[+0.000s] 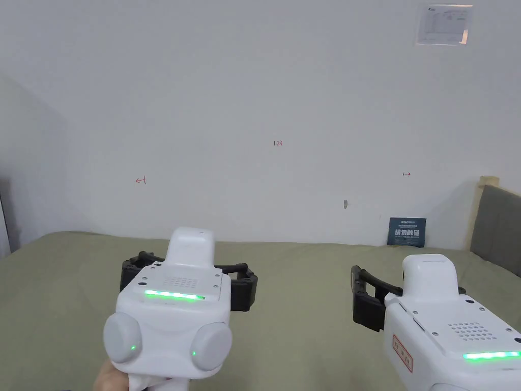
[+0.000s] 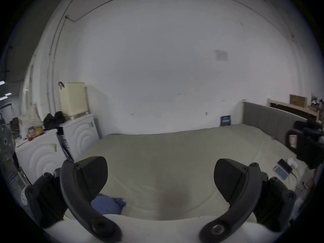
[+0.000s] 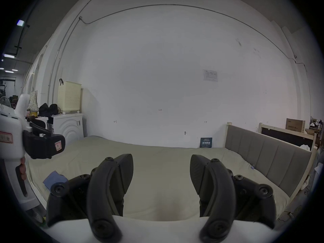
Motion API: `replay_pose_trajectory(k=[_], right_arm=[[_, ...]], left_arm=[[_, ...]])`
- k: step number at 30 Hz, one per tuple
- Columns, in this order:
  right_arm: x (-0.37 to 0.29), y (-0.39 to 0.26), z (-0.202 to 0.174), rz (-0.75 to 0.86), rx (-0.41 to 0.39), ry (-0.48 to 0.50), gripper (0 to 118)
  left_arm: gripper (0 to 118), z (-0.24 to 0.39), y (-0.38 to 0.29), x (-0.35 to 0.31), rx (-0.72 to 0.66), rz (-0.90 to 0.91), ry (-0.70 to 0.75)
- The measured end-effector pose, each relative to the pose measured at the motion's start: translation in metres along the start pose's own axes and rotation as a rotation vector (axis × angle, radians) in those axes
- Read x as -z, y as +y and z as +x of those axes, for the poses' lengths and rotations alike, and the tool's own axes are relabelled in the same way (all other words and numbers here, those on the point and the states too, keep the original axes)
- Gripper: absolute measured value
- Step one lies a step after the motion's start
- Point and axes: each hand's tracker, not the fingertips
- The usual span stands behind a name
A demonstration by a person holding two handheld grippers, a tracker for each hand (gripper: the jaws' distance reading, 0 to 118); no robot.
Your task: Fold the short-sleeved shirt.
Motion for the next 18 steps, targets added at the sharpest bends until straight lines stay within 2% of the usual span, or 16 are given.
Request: replay_pose_trajectory(k=[5,8,12,18], right_arm=[[0.0003,0.0002,-0.0011,0.0,-0.008,0.004,72],[0.0028,0.0009,-0.001,0.001,-0.008,0.0,72],[0.0036,-0.0006,0.0,-0.011,-0.008,-0.003,72],[0.005,-0.0016,0.0039,-0.019,-0.005,-0.012,72]], left_arm=[[118,-0.0073,0.0057,-0.0038,-0.097,-0.037,-0.113],[118,-0.006,0.0045,-0.0042,-0.047,-0.037,-0.148],[118,-0.0054,0.0018,-0.005,-0.053,-0.007,-0.113],[118,-0.0094,0.0017,-0.0061,-0.044,0.001,-0.139]])
